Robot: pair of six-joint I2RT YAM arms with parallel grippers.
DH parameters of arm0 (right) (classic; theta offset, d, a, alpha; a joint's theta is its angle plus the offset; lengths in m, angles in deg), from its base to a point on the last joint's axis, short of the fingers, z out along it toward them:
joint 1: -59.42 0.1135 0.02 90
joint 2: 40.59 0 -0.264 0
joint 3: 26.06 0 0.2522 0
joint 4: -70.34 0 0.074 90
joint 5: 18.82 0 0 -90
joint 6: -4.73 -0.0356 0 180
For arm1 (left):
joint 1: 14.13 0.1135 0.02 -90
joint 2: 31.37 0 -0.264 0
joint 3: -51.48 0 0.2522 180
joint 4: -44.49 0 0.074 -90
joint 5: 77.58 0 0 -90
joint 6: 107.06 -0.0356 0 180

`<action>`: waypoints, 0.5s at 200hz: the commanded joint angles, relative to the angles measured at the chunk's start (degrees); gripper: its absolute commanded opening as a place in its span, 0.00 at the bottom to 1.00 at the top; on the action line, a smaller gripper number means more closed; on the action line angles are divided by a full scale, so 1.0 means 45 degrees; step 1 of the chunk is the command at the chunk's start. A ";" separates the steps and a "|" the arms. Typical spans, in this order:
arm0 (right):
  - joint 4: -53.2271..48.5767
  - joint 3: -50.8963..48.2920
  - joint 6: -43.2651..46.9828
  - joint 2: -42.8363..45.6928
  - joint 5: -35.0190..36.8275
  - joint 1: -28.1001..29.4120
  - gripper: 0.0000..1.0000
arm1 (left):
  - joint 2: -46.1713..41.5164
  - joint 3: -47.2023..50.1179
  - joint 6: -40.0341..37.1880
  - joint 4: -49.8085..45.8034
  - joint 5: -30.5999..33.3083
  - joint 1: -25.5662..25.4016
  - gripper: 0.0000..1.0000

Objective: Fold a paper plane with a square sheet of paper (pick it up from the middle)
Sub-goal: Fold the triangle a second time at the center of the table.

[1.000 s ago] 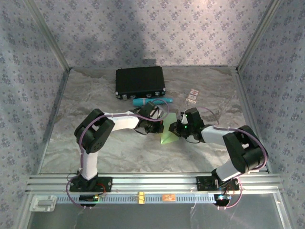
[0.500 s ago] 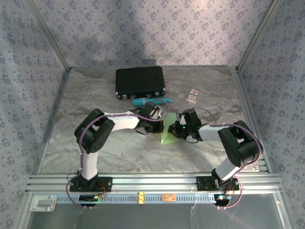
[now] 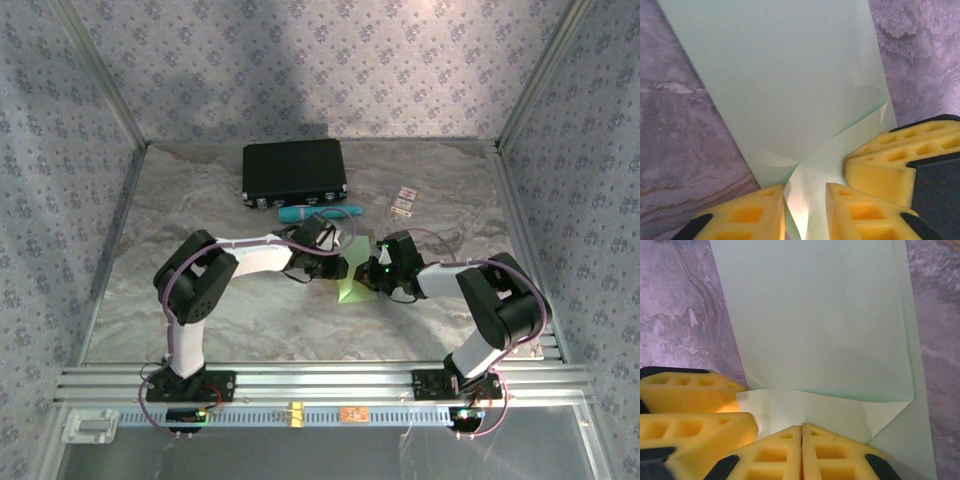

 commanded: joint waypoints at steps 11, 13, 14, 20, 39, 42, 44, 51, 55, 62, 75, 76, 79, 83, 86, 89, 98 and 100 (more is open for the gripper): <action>-0.0760 -0.0418 0.0267 -0.0218 0.0431 0.0013 0.09 | -0.1460 0.0156 0.0582 -0.0650 0.1099 -0.0101 0.32; -0.0756 -0.0416 0.0268 -0.0223 0.0435 0.0006 0.09 | -0.1524 0.0177 0.0647 -0.0659 0.1144 -0.0103 0.32; -0.0756 -0.0416 0.0261 -0.0220 0.0432 0.0015 0.09 | -0.1560 0.0181 0.0675 -0.0670 0.1158 -0.0106 0.32; -0.0754 -0.0415 0.0270 -0.0204 0.0435 0.0023 0.09 | -0.1740 0.0249 0.0816 -0.0700 0.1195 -0.0156 0.32; -0.0718 -0.0415 0.0260 -0.0181 0.0411 -0.0012 0.09 | -0.2159 0.0463 0.1117 -0.0537 0.0889 -0.0397 0.24; -0.0716 -0.0415 0.0256 -0.0179 0.0410 -0.0013 0.09 | -0.2207 0.0493 0.1166 -0.0499 0.0782 -0.0466 0.22; -0.0716 -0.0415 0.0245 -0.0189 0.0410 -0.0001 0.09 | -0.2218 0.0486 0.1209 -0.0460 0.0679 -0.0506 0.21; -0.0716 -0.0440 0.0236 -0.0180 0.0407 0.0003 0.09 | -0.2215 0.0487 0.1331 -0.0361 0.0306 -0.0645 0.19; -0.0716 -0.0450 0.0235 -0.0179 0.0408 0.0004 0.09 | -0.2161 0.0463 0.1454 -0.0276 0.0061 -0.0719 0.17; -0.0715 -0.0448 0.0240 -0.0160 0.0429 -0.0027 0.09 | -0.2047 0.0447 0.1714 -0.0134 -0.0320 -0.0839 0.14; -0.0682 -0.0472 0.0226 -0.0162 0.0393 -0.0034 0.09 | -0.1792 0.0513 0.2225 0.0262 -0.0897 -0.1038 0.10; -0.0679 -0.0473 0.0221 -0.0170 0.0392 -0.0035 0.09 | -0.1773 0.0525 0.2274 0.0298 -0.0927 -0.1052 0.10; -0.0662 -0.0474 0.0224 -0.0161 0.0391 -0.0048 0.09 | -0.1714 0.0564 0.2390 0.0430 -0.1032 -0.1089 0.10; -0.0643 -0.0474 0.0235 -0.0151 0.0378 -0.0048 0.09 | -0.1641 0.0622 0.2504 0.0589 -0.1135 -0.1133 0.10; -0.0624 -0.0489 0.0223 -0.0149 0.0379 -0.0037 0.09 | -0.1578 0.0664 0.2619 0.0706 -0.1204 -0.1178 0.09; -0.0634 -0.0493 0.0231 -0.0141 0.0374 -0.0045 0.08 | -0.1534 0.0689 0.2731 0.0811 -0.1227 -0.1208 0.09; -0.0608 -0.0513 0.0214 -0.0146 0.0388 -0.0054 0.08 | -0.1397 0.0768 0.2919 0.1030 -0.1308 -0.1308 0.09; -0.0611 -0.0523 0.0211 -0.0141 0.0365 -0.0055 0.09 | -0.1361 0.0770 0.2926 0.1036 -0.1304 -0.1332 0.09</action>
